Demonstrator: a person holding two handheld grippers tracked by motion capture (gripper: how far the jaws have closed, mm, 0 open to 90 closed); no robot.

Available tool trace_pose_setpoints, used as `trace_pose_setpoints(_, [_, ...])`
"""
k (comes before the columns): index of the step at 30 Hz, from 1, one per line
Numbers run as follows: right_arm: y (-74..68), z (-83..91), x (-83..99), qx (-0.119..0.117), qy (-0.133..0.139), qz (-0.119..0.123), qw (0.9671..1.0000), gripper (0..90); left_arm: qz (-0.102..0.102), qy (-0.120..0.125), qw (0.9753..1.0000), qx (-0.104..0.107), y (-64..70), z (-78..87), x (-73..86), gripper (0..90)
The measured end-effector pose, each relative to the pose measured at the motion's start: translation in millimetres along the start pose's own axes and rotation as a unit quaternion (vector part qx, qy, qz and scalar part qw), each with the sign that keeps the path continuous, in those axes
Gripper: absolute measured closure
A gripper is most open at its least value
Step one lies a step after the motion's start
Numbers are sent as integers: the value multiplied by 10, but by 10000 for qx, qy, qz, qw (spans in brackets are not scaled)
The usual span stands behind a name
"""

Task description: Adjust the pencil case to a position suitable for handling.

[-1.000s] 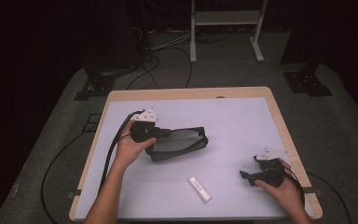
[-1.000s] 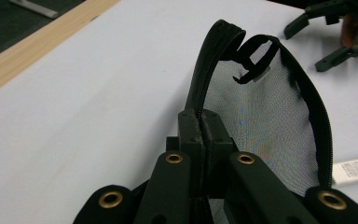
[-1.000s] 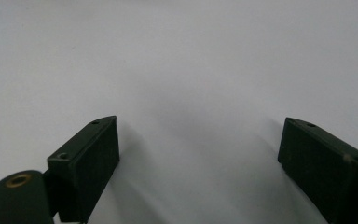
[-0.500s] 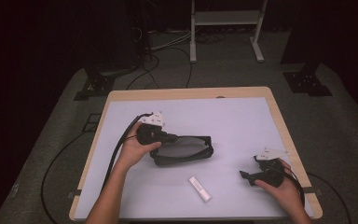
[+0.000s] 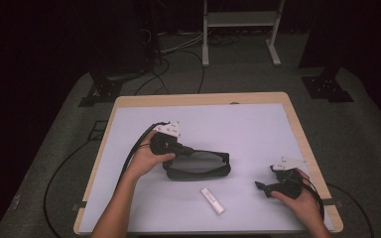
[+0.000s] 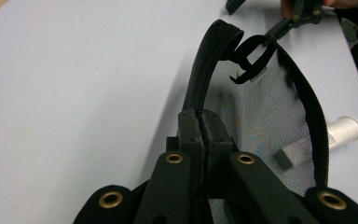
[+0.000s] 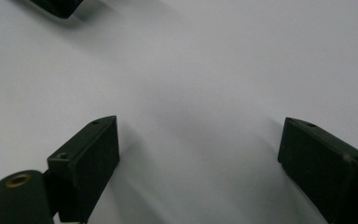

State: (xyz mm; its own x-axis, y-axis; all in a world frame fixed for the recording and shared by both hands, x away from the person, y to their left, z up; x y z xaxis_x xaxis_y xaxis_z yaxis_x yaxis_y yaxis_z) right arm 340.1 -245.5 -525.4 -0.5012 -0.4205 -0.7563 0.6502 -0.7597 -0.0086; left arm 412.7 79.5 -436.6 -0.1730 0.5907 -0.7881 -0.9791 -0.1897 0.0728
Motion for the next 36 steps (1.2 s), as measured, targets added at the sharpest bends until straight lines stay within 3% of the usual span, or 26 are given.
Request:
trace_pose_setpoints(9, [1, 0, 1, -7, -4, 8, 10000, 116, 7, -96, 9998, 153, 5, -45, 40, 887])
trace_pose_setpoints(21, [1, 0, 1, -1, -3, 10, 10000, 117, 74, -157, 9997, 143, -67, -109, 119, 887])
trace_pose_setpoints(32, [2, 1, 0, 1, -4, 10, 10000, 116, -31, -126, 9999, 108, -121, -158, 126, 886])
trace_pose_setpoints(34, [2, 1, 0, 2, -5, 12, 10000, 116, -28, -130, 9999, 73, -126, -158, 128, 869])
trace_pose_setpoints(36, [2, 0, 0, 0, -2, 15, 10000, 116, 38, -136, 9999, -13, -131, -150, 133, 794])
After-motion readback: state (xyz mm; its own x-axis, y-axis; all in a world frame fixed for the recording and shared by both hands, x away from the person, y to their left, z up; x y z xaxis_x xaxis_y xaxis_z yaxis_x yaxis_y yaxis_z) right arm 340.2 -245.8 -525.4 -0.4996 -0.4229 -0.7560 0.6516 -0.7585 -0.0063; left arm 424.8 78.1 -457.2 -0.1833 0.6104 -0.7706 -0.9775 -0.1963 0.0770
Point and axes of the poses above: each handheld gripper's, and its own axes: z roughly backward along the jaws, x roughly out of its underside, y roughly to its right, the point moved 6 cm from there along -z, roughly forward along the jaws, and after that the axes turned 2 degrees about y, right-handed, at the moved point
